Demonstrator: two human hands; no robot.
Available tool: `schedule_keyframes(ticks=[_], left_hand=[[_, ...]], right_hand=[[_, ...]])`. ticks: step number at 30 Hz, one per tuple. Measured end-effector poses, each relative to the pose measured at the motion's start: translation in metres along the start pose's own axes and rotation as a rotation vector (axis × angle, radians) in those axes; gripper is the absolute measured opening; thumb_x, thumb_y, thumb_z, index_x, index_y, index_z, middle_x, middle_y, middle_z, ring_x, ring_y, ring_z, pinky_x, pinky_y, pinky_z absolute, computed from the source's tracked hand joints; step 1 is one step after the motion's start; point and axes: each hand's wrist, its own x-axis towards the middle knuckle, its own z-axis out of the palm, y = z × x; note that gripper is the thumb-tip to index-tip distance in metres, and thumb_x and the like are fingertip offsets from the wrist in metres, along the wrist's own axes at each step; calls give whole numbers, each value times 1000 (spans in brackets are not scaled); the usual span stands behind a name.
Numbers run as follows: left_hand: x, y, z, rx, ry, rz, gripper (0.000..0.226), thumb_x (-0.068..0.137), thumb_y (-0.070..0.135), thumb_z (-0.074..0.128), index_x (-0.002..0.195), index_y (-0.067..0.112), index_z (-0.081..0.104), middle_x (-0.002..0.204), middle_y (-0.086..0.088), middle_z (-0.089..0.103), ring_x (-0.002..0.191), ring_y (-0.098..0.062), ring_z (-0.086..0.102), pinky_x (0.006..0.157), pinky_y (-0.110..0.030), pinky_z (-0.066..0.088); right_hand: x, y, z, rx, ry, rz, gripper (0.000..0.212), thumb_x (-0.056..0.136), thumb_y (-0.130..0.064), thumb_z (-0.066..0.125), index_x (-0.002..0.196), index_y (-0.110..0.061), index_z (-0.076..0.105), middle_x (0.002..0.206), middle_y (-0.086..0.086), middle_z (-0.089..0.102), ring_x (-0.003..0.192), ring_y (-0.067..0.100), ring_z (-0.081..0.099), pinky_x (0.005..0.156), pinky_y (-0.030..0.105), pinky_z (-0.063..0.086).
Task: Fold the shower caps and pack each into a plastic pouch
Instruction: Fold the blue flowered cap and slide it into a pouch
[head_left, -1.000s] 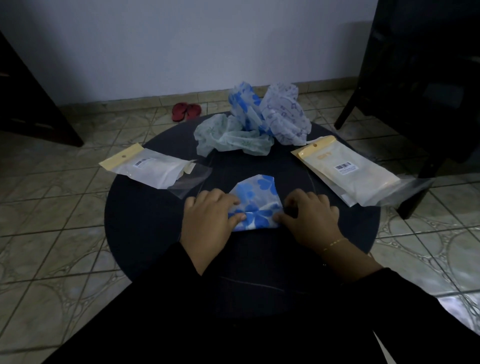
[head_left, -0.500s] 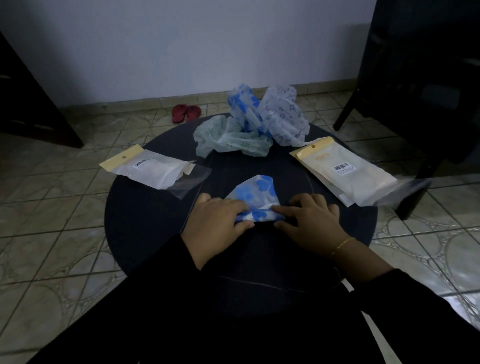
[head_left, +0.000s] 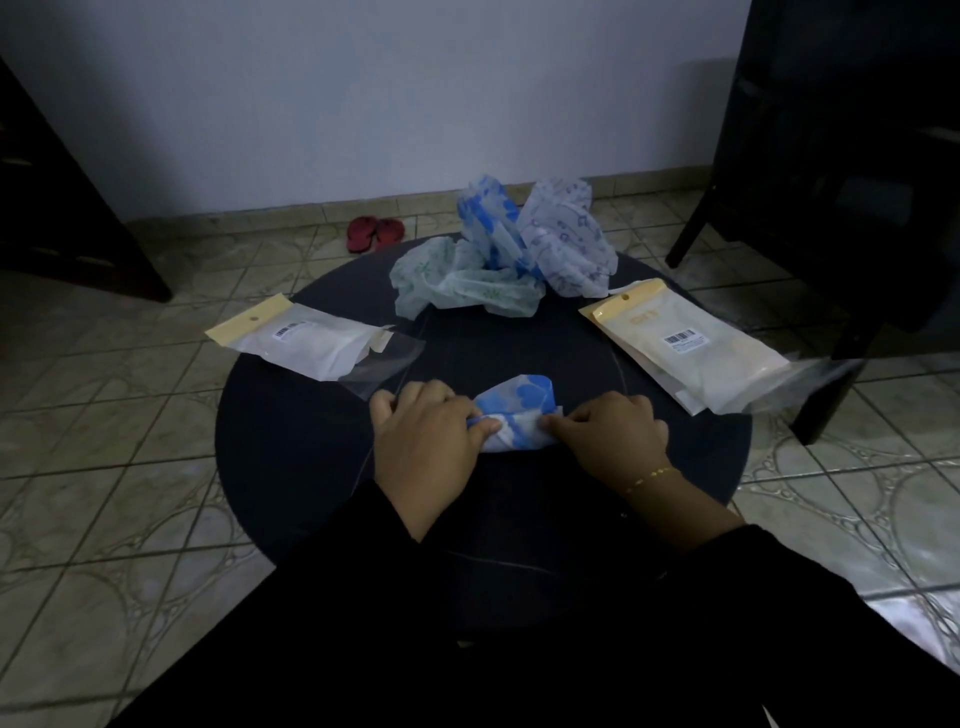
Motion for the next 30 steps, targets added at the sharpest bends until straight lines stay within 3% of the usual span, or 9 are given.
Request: schedule_keyframes(ticks=[2, 4, 8, 14, 17, 20, 25, 27, 30], left_hand=[[2, 1, 4, -26, 21, -2, 34, 91, 56, 43, 109, 36, 63, 111, 11, 51, 111, -12, 41, 88, -33, 16], [3, 4, 7, -62, 47, 22, 28, 91, 49, 48, 114, 35, 59, 113, 11, 52, 112, -14, 42, 87, -31, 17], [4, 8, 12, -75, 57, 114, 20, 95, 34, 47, 102, 29, 64, 102, 8, 61, 99, -18, 53, 83, -31, 23], [1, 0, 13, -40, -17, 162, 48, 84, 64, 46, 116, 31, 57, 112, 13, 60, 103, -11, 52, 86, -29, 22], [3, -2, 9, -70, -20, 152, 40, 86, 62, 45, 110, 31, 52, 106, 14, 63, 97, -9, 55, 87, -28, 22], [5, -3, 5, -44, -9, 156, 41, 87, 64, 30, 99, 32, 54, 91, 13, 64, 86, -7, 56, 84, -28, 24], [11, 3, 13, 2, 33, 68, 41, 93, 56, 27, 97, 31, 60, 88, 11, 65, 88, -11, 56, 85, -31, 23], [14, 5, 21, 21, 73, 34, 45, 93, 53, 26, 92, 27, 63, 88, 7, 64, 87, -16, 57, 83, -34, 29], [21, 5, 31, -20, 102, -13, 51, 92, 48, 23, 86, 20, 65, 92, 0, 63, 89, -23, 56, 80, -38, 38]], right_hand=[[2, -3, 2, -36, 57, -17, 32, 85, -56, 55, 84, -26, 67, 107, 1, 60, 116, 25, 40, 92, 40, 32], [1, -3, 3, -7, 124, -58, 26, 83, -51, 60, 94, -28, 58, 109, -2, 58, 113, 23, 42, 92, 40, 32], [2, 0, 5, -146, 127, -196, 24, 89, -46, 53, 111, -36, 54, 120, -2, 50, 119, 23, 37, 92, 38, 28], [6, 6, 6, -223, 85, -237, 30, 93, -52, 41, 117, -42, 55, 122, -5, 44, 119, 20, 33, 88, 35, 24], [6, 10, 1, -195, 6, -234, 38, 89, -61, 40, 121, -44, 54, 126, -7, 41, 124, 17, 29, 94, 36, 23], [4, 13, -5, -144, -73, -234, 42, 84, -65, 45, 117, -43, 57, 127, -8, 41, 127, 15, 26, 97, 37, 23], [7, 4, 1, -8, 0, -143, 37, 87, -62, 43, 73, -31, 57, 113, -2, 50, 118, 21, 35, 91, 39, 29], [11, -3, 5, -29, 41, -91, 46, 89, -62, 40, 89, -24, 65, 115, 3, 51, 118, 24, 37, 94, 42, 31], [18, -11, 11, -69, 134, -3, 56, 89, -62, 40, 113, -17, 60, 121, 8, 52, 118, 27, 40, 97, 43, 31]])
